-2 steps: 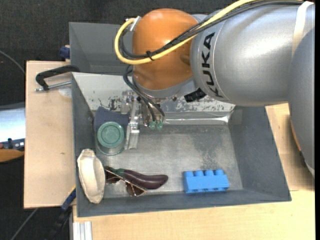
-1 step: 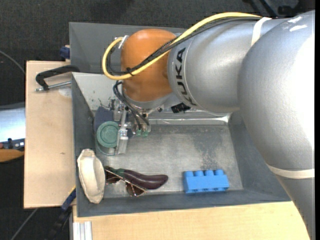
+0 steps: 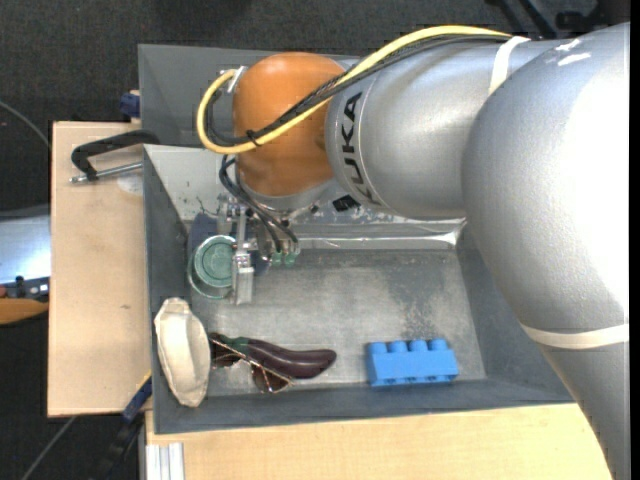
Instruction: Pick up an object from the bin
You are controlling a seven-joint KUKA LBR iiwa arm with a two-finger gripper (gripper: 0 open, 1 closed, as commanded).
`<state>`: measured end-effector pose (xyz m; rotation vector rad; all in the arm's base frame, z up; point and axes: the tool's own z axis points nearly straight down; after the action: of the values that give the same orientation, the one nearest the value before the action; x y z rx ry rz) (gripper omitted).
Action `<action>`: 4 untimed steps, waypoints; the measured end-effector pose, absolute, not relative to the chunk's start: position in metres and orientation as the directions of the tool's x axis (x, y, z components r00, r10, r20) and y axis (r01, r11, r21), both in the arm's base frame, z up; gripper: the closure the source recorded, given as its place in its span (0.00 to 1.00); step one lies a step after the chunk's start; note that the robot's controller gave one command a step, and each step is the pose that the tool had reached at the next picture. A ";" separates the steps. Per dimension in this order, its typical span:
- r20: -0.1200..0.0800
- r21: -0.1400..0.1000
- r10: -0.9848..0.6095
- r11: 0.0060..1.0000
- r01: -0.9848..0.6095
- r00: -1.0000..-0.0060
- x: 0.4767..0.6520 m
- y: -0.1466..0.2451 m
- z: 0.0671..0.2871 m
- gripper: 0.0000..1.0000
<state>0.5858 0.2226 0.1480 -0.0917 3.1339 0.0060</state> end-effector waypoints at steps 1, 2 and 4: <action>0.001 0.005 0.232 0.973 0.232 -0.973 0.590 0.221 0.153 0.00; -0.001 0.013 0.323 0.946 0.323 -0.947 0.587 0.227 0.144 0.00; -0.012 0.083 0.323 0.943 0.321 -0.946 0.616 0.261 0.133 1.00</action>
Offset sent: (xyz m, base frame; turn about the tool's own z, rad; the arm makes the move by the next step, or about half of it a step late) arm 0.0120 0.0109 -0.0780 0.0717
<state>0.6165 0.2609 0.1334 0.5093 3.0717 0.1242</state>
